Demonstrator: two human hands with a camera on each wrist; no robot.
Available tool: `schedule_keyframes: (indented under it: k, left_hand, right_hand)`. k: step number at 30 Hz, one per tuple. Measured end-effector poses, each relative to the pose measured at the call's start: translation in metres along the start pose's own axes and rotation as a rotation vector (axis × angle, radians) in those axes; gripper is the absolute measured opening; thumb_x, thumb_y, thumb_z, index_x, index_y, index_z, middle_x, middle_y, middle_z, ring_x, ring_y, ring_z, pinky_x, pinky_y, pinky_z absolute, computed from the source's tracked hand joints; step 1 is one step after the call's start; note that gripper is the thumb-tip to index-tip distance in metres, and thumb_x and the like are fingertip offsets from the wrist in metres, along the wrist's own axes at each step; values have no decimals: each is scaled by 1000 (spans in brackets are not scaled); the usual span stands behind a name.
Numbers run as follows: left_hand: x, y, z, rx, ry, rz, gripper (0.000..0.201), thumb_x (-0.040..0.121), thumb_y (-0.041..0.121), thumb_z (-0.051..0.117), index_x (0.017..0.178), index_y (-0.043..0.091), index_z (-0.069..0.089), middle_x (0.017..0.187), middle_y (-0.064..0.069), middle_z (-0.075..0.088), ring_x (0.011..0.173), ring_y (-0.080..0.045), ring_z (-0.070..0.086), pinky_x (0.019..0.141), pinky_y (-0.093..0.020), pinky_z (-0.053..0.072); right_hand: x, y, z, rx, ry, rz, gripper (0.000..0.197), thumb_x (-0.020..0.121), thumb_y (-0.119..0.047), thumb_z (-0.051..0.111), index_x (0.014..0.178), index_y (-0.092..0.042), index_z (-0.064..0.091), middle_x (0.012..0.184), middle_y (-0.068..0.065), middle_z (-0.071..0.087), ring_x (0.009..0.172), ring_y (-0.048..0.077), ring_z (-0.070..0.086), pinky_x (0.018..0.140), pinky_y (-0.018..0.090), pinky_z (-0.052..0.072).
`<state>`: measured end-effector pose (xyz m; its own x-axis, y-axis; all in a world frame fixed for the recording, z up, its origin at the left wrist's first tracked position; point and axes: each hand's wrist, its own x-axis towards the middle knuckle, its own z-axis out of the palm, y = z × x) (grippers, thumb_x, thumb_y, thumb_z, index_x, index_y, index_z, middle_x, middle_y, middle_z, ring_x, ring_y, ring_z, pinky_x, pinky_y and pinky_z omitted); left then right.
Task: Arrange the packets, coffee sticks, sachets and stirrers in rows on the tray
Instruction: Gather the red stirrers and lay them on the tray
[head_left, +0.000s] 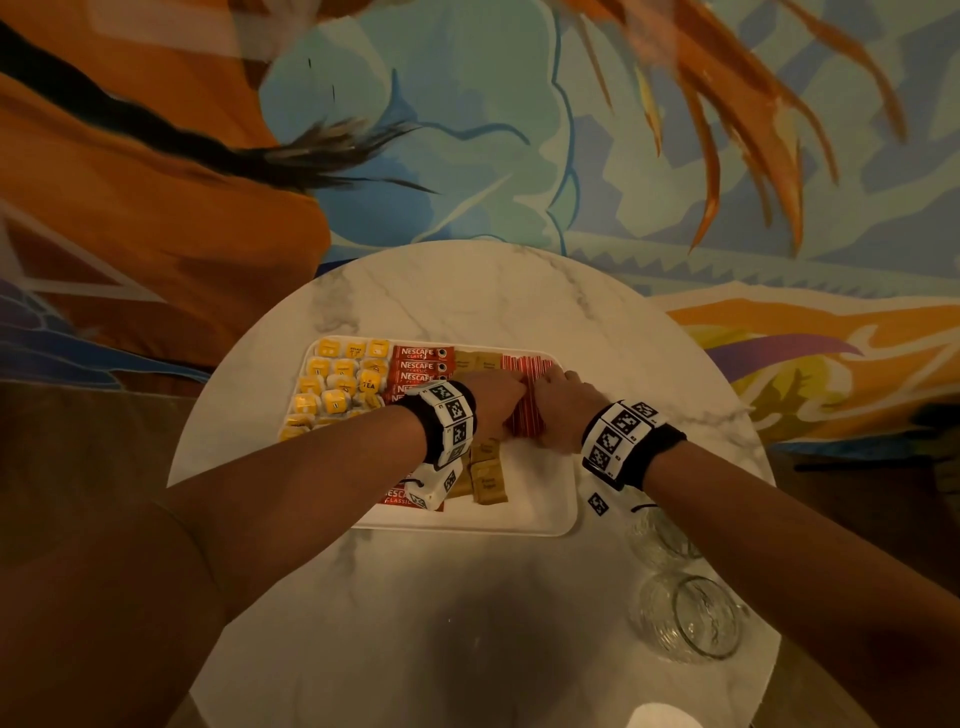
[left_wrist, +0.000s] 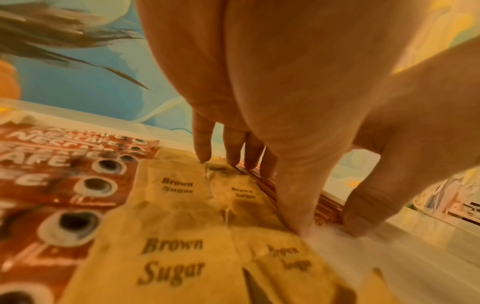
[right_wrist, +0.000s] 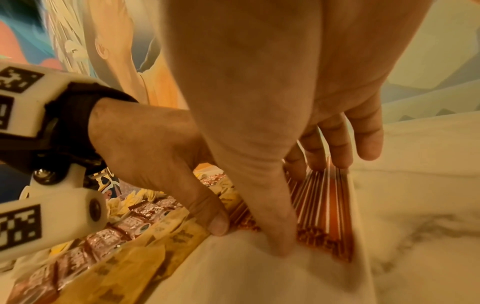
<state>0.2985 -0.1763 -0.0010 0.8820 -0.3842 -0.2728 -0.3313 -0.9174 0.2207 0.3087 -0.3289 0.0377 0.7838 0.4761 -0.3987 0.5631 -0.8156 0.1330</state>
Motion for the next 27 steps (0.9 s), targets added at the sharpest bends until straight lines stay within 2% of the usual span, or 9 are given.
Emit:
schedule_keyframes:
  k: [5,10,16,20,22,23,25,27]
  left_hand:
    - [-1,5,-3,22,17,31,50,80,46,75,119,17,64,117,2,58,100,-19,61,83,-32,54]
    - [-1,12,-5,-2,-5,16,49,80,44,75,120,17,64,118,1,59,99,-21,62,85,-40,58]
    - [-6,14,-8,-38,30,7,46,82,42,73,119,16,64,120,1,61,102,-20,62,89,-37,55]
    - [-18,13,-15,-147,89,-24,39,86,41,69,118,20,62,118,2,63,100,-19,63,87,-37,56]
    - [-30,11,-21,-213,123,-34,37,87,39,66,121,23,61,118,1,65,99,-18,64,85,-37,56]
    - [-37,11,-26,-243,145,-36,37,87,38,65,122,26,61,118,1,66,99,-18,64,85,-38,56]
    - [-51,10,-37,-290,200,-50,34,88,37,66,120,25,64,115,-1,69,100,-20,64,89,-39,54]
    - [-64,9,-45,-325,260,-83,33,90,33,70,120,19,67,116,-5,69,104,-22,63,93,-33,49]
  right_hand:
    - [-5,9,2,-38,-30,14,68,79,-29,76,134,-10,42,131,14,46,113,31,53,89,40,53]
    - [-5,7,1,-10,8,35,58,90,-36,68,135,-9,43,133,15,46,116,33,54,93,43,52]
    - [-11,8,-1,32,17,35,54,90,-37,66,131,-9,46,129,15,47,112,32,56,90,43,52]
    - [-20,11,-14,201,7,5,63,83,-48,70,130,-12,48,123,13,49,108,32,57,91,43,53]
    - [-28,9,-25,333,10,-24,65,78,-57,73,126,-17,55,115,11,52,102,29,59,88,40,53]
    - [-32,8,-31,398,19,-48,60,78,-56,74,122,-18,60,110,9,55,98,27,60,84,36,53]
    - [-42,6,-41,506,43,-73,41,84,-42,74,113,-14,68,102,7,61,94,27,64,76,31,52]
    - [-49,6,-46,553,81,-61,38,90,-35,70,114,-7,68,110,12,62,98,30,65,79,34,51]
